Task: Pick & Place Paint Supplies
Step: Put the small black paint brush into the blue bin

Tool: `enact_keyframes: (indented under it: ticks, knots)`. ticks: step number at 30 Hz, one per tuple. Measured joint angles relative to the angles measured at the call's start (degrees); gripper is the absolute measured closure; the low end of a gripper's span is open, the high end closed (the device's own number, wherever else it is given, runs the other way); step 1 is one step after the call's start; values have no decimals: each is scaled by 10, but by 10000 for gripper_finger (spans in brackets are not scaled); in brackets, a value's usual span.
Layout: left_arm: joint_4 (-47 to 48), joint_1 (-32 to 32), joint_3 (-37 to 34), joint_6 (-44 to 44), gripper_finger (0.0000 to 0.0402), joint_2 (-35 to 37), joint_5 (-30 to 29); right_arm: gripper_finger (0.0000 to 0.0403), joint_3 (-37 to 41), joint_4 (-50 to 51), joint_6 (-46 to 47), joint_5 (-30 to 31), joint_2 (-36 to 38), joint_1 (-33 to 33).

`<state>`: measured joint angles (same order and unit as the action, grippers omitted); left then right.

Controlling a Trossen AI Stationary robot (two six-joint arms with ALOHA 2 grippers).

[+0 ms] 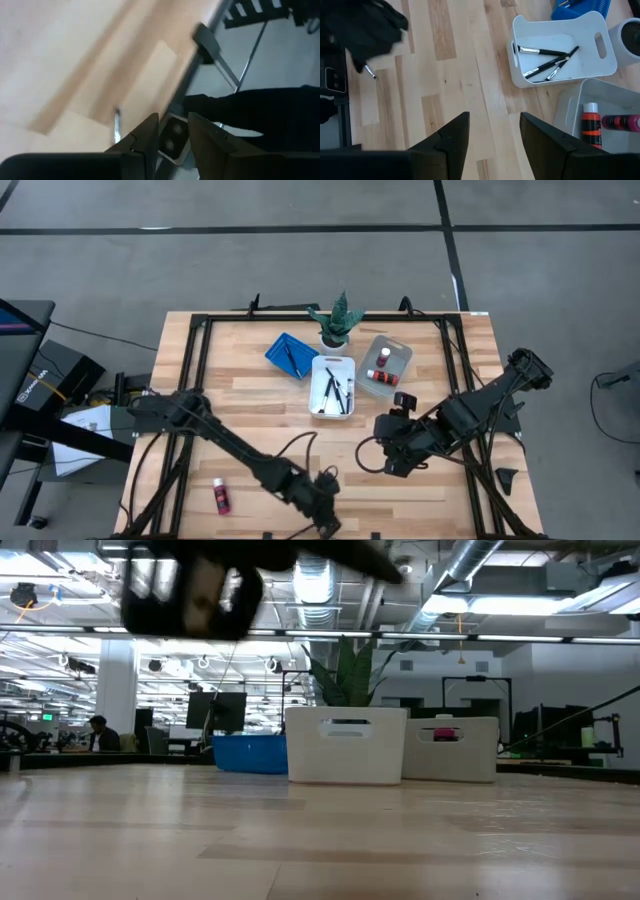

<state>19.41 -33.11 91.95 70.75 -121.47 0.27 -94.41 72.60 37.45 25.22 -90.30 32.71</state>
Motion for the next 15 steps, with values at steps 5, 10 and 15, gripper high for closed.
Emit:
enact_keyframes:
  ticks: [5,10,15]
  knots:
    - [0,31,0,69,303,-15,35,233,0,0,0,1,0,3]
    - [-2,53,1,107,321,-19,95,233,0,0,0,0,0,10]
    - [-3,59,1,106,343,-19,128,233,0,0,-4,0,0,10]
